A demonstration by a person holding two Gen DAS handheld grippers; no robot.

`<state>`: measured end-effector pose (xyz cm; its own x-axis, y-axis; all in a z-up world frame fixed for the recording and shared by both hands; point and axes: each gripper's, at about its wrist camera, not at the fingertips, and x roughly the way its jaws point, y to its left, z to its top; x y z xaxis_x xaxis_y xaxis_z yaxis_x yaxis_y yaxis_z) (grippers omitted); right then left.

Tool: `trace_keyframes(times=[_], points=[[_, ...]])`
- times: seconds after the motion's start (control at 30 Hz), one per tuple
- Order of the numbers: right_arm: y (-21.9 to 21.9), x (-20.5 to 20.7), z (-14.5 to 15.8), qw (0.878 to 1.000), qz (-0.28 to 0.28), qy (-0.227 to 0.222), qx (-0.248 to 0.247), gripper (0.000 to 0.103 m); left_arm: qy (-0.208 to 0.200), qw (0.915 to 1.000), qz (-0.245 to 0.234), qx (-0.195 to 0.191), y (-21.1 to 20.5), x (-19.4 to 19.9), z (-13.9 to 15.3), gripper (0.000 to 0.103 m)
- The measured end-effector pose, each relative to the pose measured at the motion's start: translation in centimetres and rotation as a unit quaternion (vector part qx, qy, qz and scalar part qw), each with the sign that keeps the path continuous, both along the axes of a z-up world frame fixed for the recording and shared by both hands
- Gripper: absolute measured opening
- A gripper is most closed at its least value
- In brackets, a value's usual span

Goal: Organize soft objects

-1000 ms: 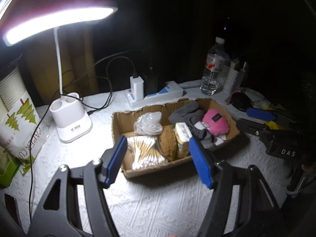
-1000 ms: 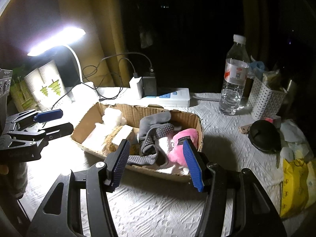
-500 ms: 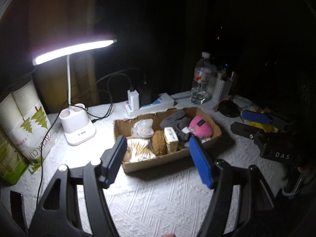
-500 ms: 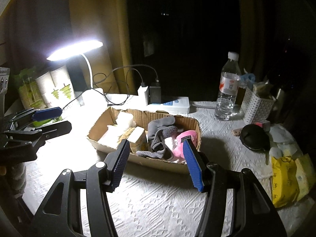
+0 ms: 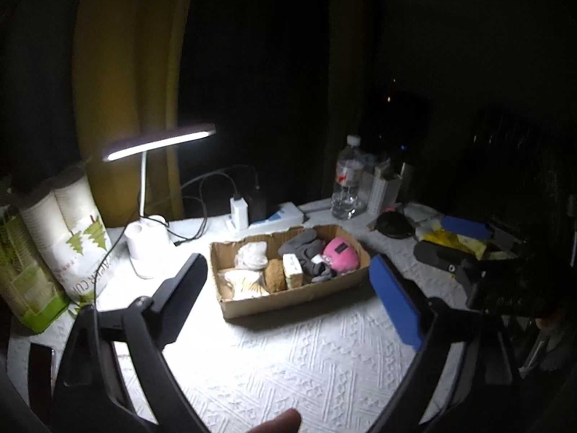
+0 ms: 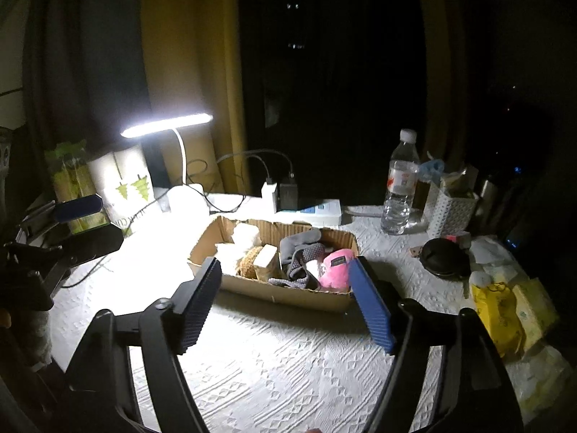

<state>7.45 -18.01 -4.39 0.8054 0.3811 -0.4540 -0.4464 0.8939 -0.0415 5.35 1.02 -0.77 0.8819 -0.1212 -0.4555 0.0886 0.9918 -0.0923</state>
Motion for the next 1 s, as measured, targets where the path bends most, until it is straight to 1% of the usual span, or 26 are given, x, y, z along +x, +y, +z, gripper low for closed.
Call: trace_keyframes(times=[0.23,0.37,0.57,0.73,1.0], points=[[-0.3,-3.5,1.9,0.999,-0.009,-0.03,0.007,0.078,-0.01,0.9998,0.0,0.015,-0.8,-2.7,1.4,0.093],[-0.5,-5.4,2.5,0.999,-0.013,-0.045,0.011,0.078,-0.024,0.9995,0.002,0.02,-1.1,-4.8,2.1,0.093],[-1.3,-7.9,3.1,0.998,-0.015,-0.056,0.034,0.078,-0.035,0.9989,0.012,0.028,-1.2,-7.1,2.8,0.093],[-1.7,-8.8,3.4,0.997,-0.018,-0.063,0.036,0.078,-0.042,0.9981,0.011,0.043,-1.9,-8.1,3.2,0.093],[-1.9,-9.0,3.3,0.997,-0.021,-0.063,0.031,0.078,-0.049,0.9978,0.01,0.043,-2.1,-8.4,3.3,0.093]])
